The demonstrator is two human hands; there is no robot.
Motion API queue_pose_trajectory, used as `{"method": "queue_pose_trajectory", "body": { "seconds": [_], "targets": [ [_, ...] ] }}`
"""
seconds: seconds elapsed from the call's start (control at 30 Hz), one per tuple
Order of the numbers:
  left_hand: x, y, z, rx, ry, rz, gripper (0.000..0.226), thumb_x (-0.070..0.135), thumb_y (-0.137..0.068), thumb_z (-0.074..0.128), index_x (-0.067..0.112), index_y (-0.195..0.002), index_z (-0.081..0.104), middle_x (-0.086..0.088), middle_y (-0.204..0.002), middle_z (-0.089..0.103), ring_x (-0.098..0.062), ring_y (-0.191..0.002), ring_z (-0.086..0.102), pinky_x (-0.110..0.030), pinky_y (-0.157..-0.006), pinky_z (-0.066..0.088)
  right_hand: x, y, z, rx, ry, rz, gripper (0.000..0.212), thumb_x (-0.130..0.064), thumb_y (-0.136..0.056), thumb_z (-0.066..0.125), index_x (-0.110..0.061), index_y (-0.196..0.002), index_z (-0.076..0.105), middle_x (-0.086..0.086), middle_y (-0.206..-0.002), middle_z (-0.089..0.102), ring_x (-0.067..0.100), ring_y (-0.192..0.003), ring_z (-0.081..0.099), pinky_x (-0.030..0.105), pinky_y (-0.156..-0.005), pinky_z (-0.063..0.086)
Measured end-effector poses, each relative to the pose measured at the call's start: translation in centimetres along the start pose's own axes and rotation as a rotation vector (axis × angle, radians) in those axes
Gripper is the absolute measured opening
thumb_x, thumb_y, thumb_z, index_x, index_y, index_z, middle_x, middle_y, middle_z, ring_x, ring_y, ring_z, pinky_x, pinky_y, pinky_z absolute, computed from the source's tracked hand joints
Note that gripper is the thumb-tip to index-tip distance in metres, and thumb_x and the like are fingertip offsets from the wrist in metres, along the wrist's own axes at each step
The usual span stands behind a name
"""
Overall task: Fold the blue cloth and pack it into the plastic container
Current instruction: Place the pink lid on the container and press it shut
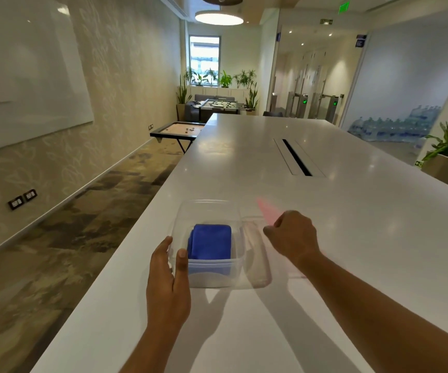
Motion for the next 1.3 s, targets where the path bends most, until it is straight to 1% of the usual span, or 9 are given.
{"method": "queue_pose_trajectory", "body": {
  "seconds": [0.1,0.3,0.43,0.63,0.7,0.9,1.0,1.17,1.3],
  "targets": [
    [0.0,-0.1,0.0,0.005,-0.012,0.007,0.057,0.051,-0.089,0.035,0.028,-0.141,0.036,-0.003,-0.145,0.044,-0.026,-0.125,0.049,-0.039,-0.096,0.044,-0.6,-0.7,-3.2,0.076,-0.041,-0.025,0.022,-0.025,-0.077,0.068,-0.003,-0.074,0.068,0.012,-0.068,0.071,0.019,-0.055,0.064,0.024,-0.049,0.048],
    [0.6,0.1,0.0,0.009,-0.034,-0.007,0.059,0.05,-0.088,0.034,0.026,-0.142,0.035,-0.004,-0.146,0.042,-0.027,-0.127,0.047,-0.042,-0.099,0.043,-1.3,-0.8,-5.5,0.161,-0.014,-0.138,0.024,-0.016,-0.08,0.066,0.004,-0.068,0.066,0.021,-0.064,0.07,0.02,-0.045,0.054,0.027,-0.046,0.048],
    [0.7,0.2,0.0,0.0,-0.03,-0.008,0.058,0.05,-0.089,0.034,0.026,-0.142,0.035,-0.003,-0.147,0.042,-0.026,-0.128,0.046,-0.041,-0.099,0.043,-1.6,-0.8,-5.4,0.18,0.017,-0.163,0.02,-0.018,-0.087,0.062,0.0,-0.079,0.067,0.014,-0.068,0.07,0.028,-0.061,0.068,0.037,-0.059,0.057],
    [0.5,0.2,-0.3,-0.016,-0.02,-0.016,0.057,0.051,-0.089,0.034,0.028,-0.142,0.035,-0.001,-0.146,0.043,-0.025,-0.127,0.048,-0.038,-0.098,0.044,-1.5,-1.2,-5.8,0.152,-0.016,-0.125,0.043,-0.044,-0.089,0.064,-0.008,-0.111,0.061,0.005,-0.094,0.067,0.024,-0.082,0.066,0.032,-0.071,0.052],
    [0.4,0.1,-0.3,-0.018,-0.01,-0.021,0.056,0.051,-0.089,0.034,0.029,-0.141,0.035,-0.001,-0.145,0.044,-0.024,-0.126,0.049,-0.037,-0.096,0.044,-1.9,-1.1,-6.5,0.161,-0.051,-0.145,0.043,-0.041,-0.088,0.068,-0.009,-0.117,0.063,0.009,-0.103,0.071,0.025,-0.086,0.067,0.027,-0.07,0.047],
    [1.2,-0.5,-1.8,0.08,0.037,-0.01,0.066,0.065,-0.084,0.038,0.026,-0.136,0.045,0.001,-0.139,0.051,-0.019,-0.117,0.054,-0.037,-0.092,0.047,-3.4,-0.5,-10.0,0.287,-0.463,-0.145,0.028,-0.026,-0.097,0.056,-0.007,-0.111,0.071,0.008,-0.094,0.071,0.021,-0.072,0.06,0.024,-0.058,0.041],
    [3.9,-1.5,-3.2,0.152,0.088,0.047,0.049,0.054,-0.085,0.046,0.024,-0.123,0.054,0.004,-0.123,0.061,-0.012,-0.099,0.06,-0.022,-0.077,0.05,-3.5,0.2,-9.9,0.191,-0.837,-0.031,0.025,-0.022,-0.096,0.059,-0.005,-0.111,0.07,0.002,-0.087,0.068,0.017,-0.063,0.055,0.026,-0.053,0.043],
    [8.4,-5.0,-2.3,-0.109,0.046,-0.027,0.034,0.045,-0.094,0.047,0.02,-0.109,0.064,0.006,-0.105,0.068,-0.012,-0.085,0.067,-0.018,-0.065,0.048,-5.0,1.8,-6.1,-0.048,-1.184,0.13,0.033,-0.015,-0.094,0.062,-0.016,-0.126,0.057,0.01,-0.103,0.07,0.006,-0.044,0.057,0.021,-0.043,0.046],
    [10.0,-6.9,-1.7,-0.22,0.114,-0.098,0.032,0.042,-0.095,0.048,0.019,-0.099,0.07,0.009,-0.088,0.069,-0.01,-0.075,0.063,-0.023,-0.06,0.047,-5.9,2.6,-2.9,-0.127,-1.184,0.152,0.034,-0.018,-0.094,0.061,-0.02,-0.128,0.056,0.01,-0.106,0.072,0.015,-0.055,0.055,0.025,-0.052,0.049]
  ]
}}
Point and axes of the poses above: each hand's wrist, its own y-axis away from the middle knuckle, its own z-axis out of the palm, x = y × z, the point moved 6 cm from there along -y, towards the middle knuckle
